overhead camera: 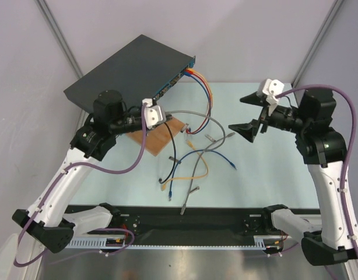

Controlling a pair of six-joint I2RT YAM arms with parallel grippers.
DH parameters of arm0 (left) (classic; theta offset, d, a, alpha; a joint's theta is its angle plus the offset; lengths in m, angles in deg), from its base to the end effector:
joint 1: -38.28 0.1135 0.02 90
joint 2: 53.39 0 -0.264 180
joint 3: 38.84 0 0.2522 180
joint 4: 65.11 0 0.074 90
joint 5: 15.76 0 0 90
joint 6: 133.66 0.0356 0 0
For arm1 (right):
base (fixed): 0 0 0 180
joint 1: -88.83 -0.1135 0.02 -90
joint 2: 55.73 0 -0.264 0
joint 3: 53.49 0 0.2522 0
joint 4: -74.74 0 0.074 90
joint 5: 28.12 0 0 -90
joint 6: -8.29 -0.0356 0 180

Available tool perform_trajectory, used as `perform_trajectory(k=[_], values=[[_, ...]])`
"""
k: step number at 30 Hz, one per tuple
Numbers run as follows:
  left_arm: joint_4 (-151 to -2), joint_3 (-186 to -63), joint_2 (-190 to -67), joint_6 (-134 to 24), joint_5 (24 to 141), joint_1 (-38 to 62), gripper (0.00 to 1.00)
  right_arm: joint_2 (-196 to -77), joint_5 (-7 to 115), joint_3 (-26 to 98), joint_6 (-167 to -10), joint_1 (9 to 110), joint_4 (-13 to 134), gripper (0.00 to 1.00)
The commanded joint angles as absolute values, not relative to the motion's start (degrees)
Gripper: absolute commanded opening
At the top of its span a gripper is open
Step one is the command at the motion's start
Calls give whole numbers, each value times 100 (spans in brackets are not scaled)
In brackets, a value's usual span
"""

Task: Insert the plug into the switch port
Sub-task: Insert the connector into the switch port.

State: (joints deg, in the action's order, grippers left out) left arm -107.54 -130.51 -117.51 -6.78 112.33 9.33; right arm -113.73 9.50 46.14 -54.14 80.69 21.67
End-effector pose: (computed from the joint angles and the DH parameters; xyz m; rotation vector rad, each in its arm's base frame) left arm 0.1880 -0.1291 0.4415 1.3350 1.2113 -0.5074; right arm 0.1568 0.0509 0.4859 -1.1023 1.3245 0.5544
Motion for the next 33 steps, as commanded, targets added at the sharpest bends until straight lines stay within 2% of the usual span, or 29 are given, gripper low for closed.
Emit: perform_trajectory(k=[1,5,16,17,19,20,22,23,24,25,26,27,29,32,33], values=[[-10814,-13091,-11764,18,10827,621,0,-11715,932,5044,-6262,7338,2811,97],[-10823,-13056,-11782,414,10607,366,0,-12217,1090,5501,-6484,6319,2732,86],[-10805,-12801,-11773,1381,10123,-171,0,-13404,1064,6310,-6326,5456,1959,59],[-10796,-12792,-11773,1399,10079,-197,0,-13456,1064,6363,-6308,5438,1906,52],[-10788,-12801,-11817,1400,10035,-232,0,-13632,1081,6520,-6256,5368,1713,45],[-10788,-12810,-11826,1400,10026,-233,0,-13685,1090,6565,-6212,5341,1617,36],[-10761,-12792,-11808,1365,10000,-233,0,-13791,1151,6653,-6045,5297,1318,25],[-10726,-12757,-11808,1330,9991,-233,0,-13817,1230,6688,-5949,5253,1178,10],[-10726,-12757,-11791,1329,9982,-233,0,-13817,1265,6680,-5948,5244,1150,1],[-10639,-12713,-11764,1225,9895,-233,0,-13791,1309,6654,-5870,5244,1133,0],[-10560,-12678,-11721,1128,9807,-233,10,-13756,1353,6619,-5808,5253,1124,0],[-10359,-12652,-11685,971,9693,-233,28,-13721,1458,6575,-5755,5270,1150,0],[-10243,-12634,-11572,312,9282,-215,73,-13441,1547,6243,-5763,5480,1525,0],[-10707,-13002,-11483,-523,9741,47,92,-12905,1775,5758,-5615,5683,2140,0],[-10961,-13177,-11448,-1047,9971,136,93,-12764,1915,5444,-5483,5701,2247,0]])
